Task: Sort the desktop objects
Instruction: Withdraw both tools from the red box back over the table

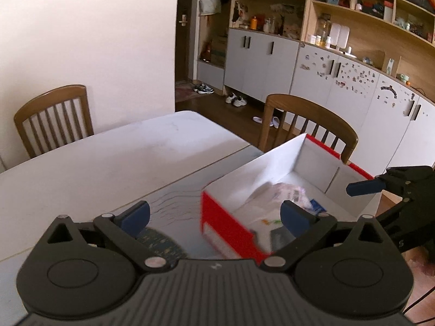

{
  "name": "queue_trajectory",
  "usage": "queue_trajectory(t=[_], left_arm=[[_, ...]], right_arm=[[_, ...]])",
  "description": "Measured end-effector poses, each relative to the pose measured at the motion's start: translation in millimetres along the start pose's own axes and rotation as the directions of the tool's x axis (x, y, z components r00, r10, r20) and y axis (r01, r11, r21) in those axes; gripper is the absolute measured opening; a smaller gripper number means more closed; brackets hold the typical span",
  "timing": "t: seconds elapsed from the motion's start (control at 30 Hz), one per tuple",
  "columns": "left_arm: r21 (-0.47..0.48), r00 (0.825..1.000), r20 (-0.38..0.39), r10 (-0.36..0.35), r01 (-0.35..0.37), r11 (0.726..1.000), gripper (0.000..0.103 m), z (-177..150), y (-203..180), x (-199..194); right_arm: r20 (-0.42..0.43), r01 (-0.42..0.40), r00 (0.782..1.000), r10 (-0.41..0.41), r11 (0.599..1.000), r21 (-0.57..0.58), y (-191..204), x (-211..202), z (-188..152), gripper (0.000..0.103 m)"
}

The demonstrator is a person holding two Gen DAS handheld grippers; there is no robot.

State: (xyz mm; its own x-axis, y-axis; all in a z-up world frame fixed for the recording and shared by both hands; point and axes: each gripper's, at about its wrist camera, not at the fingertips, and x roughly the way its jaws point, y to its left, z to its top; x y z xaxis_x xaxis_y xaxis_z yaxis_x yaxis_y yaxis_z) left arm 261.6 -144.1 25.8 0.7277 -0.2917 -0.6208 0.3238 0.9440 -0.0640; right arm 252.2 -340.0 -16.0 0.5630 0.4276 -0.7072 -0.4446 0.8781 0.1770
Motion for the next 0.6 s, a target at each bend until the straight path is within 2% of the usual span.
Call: queue_trajectory(t=[0.6], left_arm=[[-0.104, 1.0, 0.012, -0.008, 0.009, 0.995, 0.103, -73, 96, -73]], right_arm=[[-0.012, -0.029, 1.0, 0.028, 0.999, -0.036, 118, 1, -6, 0.095]])
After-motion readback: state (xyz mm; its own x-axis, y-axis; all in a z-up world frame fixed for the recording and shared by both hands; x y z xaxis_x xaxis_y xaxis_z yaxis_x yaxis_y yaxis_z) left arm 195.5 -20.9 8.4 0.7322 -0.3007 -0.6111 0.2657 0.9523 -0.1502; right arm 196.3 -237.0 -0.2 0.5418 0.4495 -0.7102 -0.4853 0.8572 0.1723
